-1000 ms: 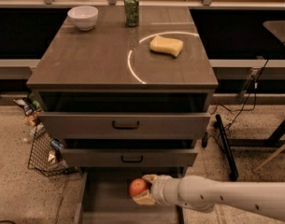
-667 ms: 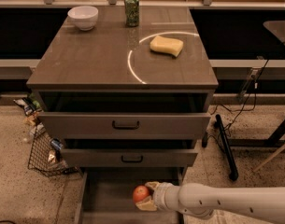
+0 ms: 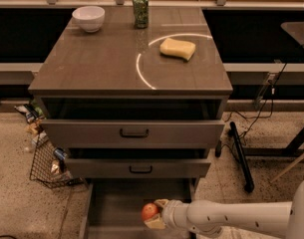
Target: Place apple into bottom drawer
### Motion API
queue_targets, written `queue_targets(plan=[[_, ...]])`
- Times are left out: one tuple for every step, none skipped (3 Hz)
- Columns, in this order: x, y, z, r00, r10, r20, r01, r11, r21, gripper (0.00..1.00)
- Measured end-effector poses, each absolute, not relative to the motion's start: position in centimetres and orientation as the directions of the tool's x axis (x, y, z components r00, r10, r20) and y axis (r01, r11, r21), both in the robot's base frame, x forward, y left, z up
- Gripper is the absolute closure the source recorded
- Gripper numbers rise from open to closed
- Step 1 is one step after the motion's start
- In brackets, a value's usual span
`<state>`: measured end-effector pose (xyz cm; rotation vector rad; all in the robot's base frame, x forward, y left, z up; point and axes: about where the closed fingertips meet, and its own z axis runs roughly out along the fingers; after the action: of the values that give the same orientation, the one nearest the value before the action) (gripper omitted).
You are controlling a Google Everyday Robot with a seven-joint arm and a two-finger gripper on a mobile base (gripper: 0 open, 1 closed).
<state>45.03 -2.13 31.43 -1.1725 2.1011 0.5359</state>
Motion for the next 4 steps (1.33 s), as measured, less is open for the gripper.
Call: queue_targets(plan=[[45.2, -2.1, 28.8, -0.402, -0.575, -0.713, -0.847, 0.529, 0.051, 1.0], [46.0, -1.9, 25.3, -0.414, -0.581, -0.701, -0.846, 0.53, 0.061, 1.0], [46.8, -1.3, 22.3, -0.409, -0.601, -0.687, -0.853, 0.519, 0.055, 1.0], [47.1, -0.5, 19.1, -0.416, -0.627, -0.659, -0.853, 0.52, 0.044, 0.82]])
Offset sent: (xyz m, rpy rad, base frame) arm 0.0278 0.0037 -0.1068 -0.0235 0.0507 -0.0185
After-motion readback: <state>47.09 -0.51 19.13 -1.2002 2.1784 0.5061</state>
